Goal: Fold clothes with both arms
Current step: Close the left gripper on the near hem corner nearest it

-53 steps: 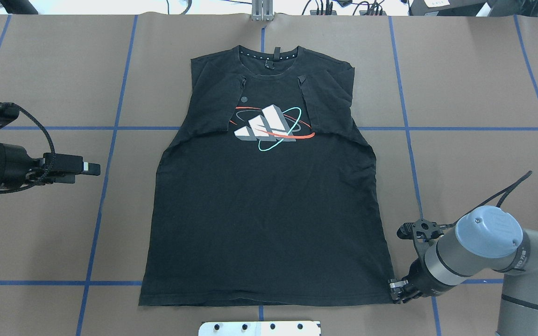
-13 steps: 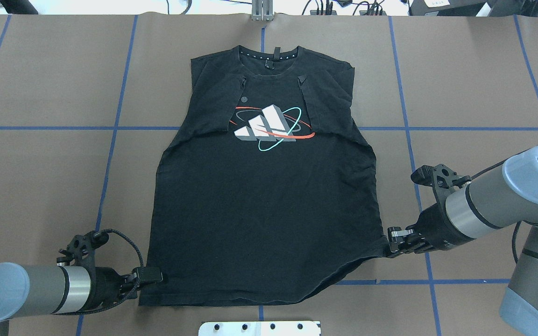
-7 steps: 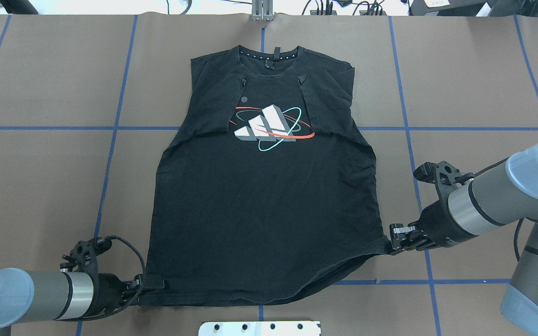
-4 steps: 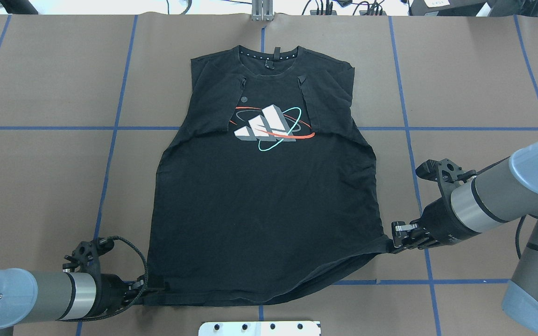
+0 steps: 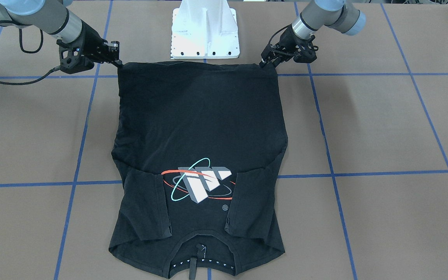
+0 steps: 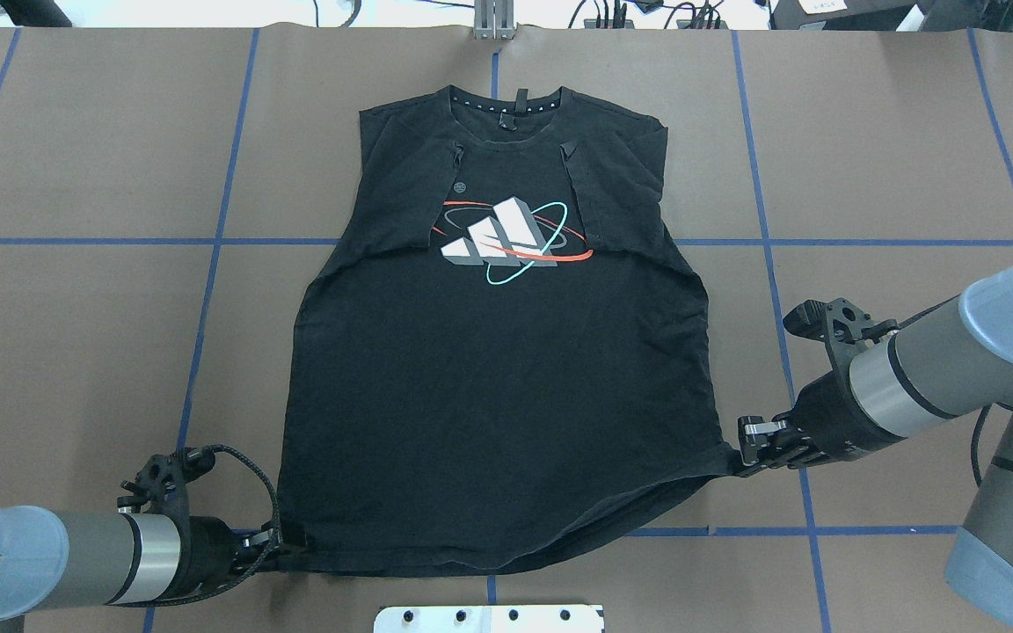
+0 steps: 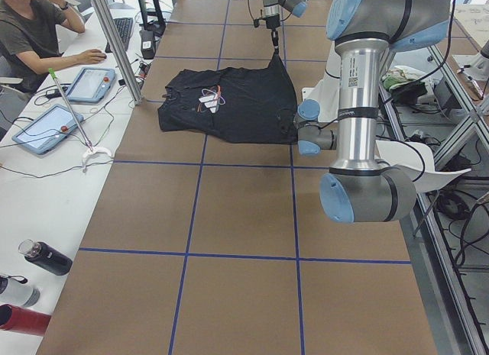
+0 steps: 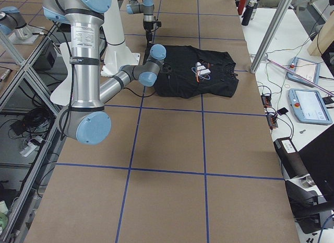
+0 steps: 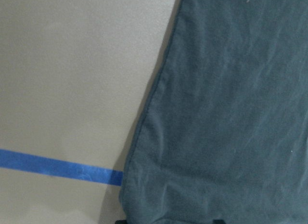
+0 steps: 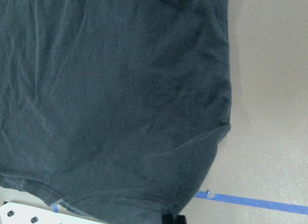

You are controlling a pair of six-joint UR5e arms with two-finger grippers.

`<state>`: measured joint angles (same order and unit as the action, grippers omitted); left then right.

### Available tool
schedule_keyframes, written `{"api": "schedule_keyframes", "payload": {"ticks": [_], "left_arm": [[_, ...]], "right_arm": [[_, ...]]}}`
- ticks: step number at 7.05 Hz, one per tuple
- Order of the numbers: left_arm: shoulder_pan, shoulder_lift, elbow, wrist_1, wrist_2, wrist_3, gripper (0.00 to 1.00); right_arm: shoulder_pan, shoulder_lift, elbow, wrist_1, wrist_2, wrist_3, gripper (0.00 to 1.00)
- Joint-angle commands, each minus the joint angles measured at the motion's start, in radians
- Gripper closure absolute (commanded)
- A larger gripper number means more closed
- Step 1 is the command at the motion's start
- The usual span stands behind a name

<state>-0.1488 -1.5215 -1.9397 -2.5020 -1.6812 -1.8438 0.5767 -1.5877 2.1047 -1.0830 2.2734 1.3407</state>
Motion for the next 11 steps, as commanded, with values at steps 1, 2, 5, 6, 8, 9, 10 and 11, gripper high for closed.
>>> {"api": "schedule_keyframes", "payload": {"ticks": [1, 2, 5, 6, 8, 9, 10, 11], "left_arm": [[0.000, 0.000, 0.001, 0.009, 0.000, 0.000, 0.87], [0.000, 0.000, 0.002, 0.018, 0.000, 0.000, 0.99], [-0.005, 0.003, -0.016, 0.018, -0.008, 0.000, 1.00], [-0.014, 0.017, -0.065, 0.018, -0.012, -0.002, 1.00], [-0.014, 0.128, -0.225, 0.018, -0.073, 0.002, 1.00], [-0.014, 0.145, -0.269, 0.018, -0.086, 0.002, 1.00], [-0.006, 0.144, -0.277, 0.017, -0.089, 0.002, 1.00], [-0.003, 0.141, -0.288, 0.017, -0.133, 0.002, 1.00]], "right_arm": [[0.000, 0.000, -0.002, 0.000, 0.000, 0.000, 1.00], [0.000, 0.000, -0.002, 0.000, 0.000, 0.000, 1.00], [0.000, 0.000, -0.003, 0.000, 0.000, 0.000, 1.00], [0.000, 0.000, 0.001, 0.000, 0.002, 0.000, 1.00], [0.006, -0.009, 0.009, 0.000, 0.052, 0.000, 1.00], [0.008, -0.032, 0.024, 0.002, 0.079, 0.011, 1.00], [0.006, -0.058, 0.037, 0.009, 0.139, 0.024, 1.00], [0.011, -0.080, 0.041, 0.014, 0.305, 0.035, 1.00]]}}
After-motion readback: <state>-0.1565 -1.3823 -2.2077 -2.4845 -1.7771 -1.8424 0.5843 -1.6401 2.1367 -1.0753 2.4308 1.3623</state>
